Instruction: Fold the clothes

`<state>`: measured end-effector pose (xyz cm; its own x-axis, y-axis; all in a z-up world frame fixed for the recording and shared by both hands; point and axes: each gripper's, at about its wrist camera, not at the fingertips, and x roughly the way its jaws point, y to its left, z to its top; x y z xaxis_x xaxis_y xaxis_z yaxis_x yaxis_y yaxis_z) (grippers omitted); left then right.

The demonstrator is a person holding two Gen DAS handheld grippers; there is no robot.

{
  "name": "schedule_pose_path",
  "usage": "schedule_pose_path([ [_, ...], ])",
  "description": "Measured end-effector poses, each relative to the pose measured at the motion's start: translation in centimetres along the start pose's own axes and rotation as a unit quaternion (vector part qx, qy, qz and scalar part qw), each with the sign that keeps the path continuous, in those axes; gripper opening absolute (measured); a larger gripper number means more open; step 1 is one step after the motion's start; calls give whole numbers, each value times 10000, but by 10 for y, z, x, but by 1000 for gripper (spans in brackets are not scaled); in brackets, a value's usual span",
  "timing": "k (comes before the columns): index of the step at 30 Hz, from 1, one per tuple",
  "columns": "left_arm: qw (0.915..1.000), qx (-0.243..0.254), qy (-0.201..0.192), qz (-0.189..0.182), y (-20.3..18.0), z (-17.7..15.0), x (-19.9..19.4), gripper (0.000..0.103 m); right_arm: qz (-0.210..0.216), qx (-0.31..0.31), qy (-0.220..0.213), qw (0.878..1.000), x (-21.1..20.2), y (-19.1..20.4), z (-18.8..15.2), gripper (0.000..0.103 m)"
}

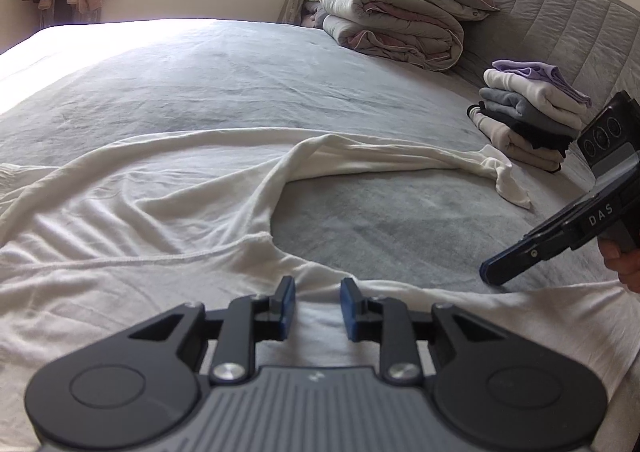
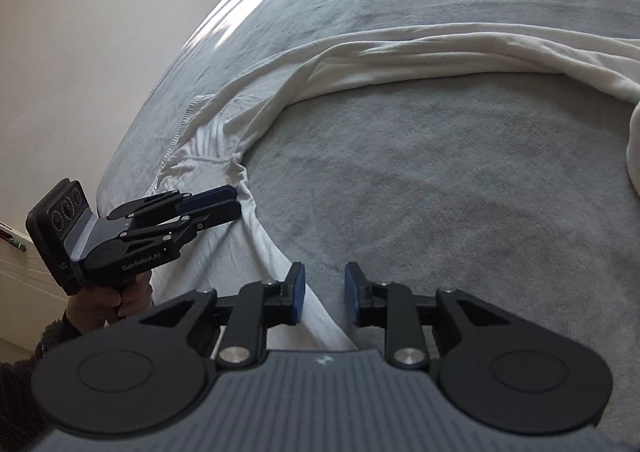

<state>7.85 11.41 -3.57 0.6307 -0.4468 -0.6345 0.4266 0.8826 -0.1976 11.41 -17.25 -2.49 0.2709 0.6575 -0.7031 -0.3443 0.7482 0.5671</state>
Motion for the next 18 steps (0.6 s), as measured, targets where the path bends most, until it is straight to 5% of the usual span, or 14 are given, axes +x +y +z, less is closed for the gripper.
schedule_pose_path([
  [7, 10000, 61, -6, 51, -4, 1, 3, 32, -653, -788, -123, 9947, -16, 14, -23, 38],
  [12, 9999, 15, -40, 107, -3, 3, 3, 32, -1196, -1667, -173, 9786, -5, 40, -42, 38],
  [16, 9994, -125, -92, 317, 2, 6, 1, 32, -1666, -2423, -186, 9556, 3, 61, -61, 3],
  [18, 9986, -290, -104, 427, 6, 9, 1, 32, -2003, -2783, -344, 9387, 6, 72, -73, 1],
])
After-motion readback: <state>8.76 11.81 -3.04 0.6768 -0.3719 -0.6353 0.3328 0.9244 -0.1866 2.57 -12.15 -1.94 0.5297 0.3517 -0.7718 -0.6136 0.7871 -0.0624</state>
